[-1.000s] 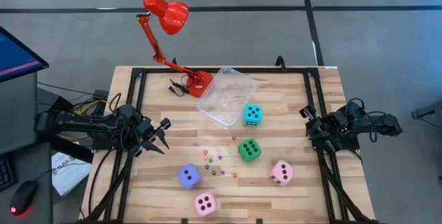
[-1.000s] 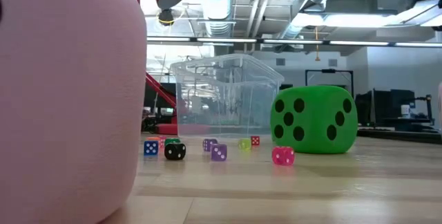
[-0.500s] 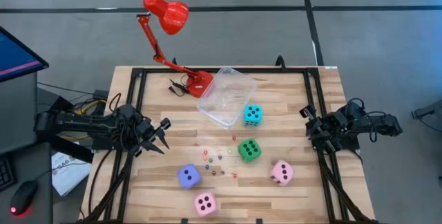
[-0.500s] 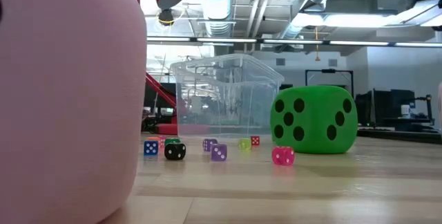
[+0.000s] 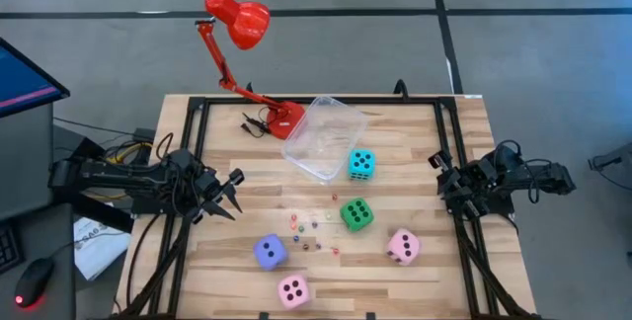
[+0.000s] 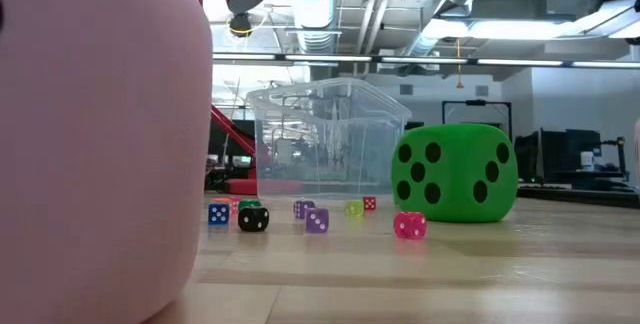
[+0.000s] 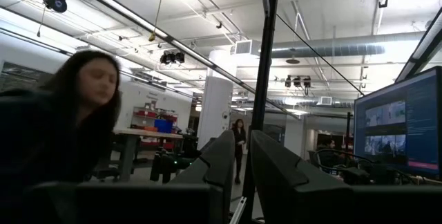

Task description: Pick & Place Dice

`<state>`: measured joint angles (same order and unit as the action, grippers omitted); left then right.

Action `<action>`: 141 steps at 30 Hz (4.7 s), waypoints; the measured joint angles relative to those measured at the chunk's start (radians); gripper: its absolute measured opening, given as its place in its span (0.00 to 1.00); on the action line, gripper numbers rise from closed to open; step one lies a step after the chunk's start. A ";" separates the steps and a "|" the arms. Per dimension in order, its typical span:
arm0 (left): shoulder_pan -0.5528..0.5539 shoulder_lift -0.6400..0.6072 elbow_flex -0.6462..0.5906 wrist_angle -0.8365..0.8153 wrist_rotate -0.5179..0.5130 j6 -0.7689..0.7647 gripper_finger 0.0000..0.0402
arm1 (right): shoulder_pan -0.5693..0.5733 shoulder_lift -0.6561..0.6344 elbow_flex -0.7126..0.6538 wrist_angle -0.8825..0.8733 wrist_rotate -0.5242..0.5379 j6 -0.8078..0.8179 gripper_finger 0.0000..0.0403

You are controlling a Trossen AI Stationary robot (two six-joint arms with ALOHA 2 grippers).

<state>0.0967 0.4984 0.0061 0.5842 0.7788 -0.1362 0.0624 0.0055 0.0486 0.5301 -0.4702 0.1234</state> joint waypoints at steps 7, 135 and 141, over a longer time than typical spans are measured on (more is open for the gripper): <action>0.000 0.000 0.000 0.000 0.000 0.000 0.27 | 0.000 0.000 0.000 0.000 0.000 0.000 0.12; 0.088 0.021 0.000 0.026 -0.557 0.131 0.27 | -0.227 0.094 0.000 -0.288 0.655 -0.317 0.12; 0.088 0.021 0.000 0.026 -0.557 0.131 0.27 | -0.227 0.094 0.000 -0.290 0.655 -0.331 0.12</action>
<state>0.1848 0.5190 0.0063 0.6106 0.2214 -0.0051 -0.1650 0.0998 0.0486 0.2405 0.1848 -0.2076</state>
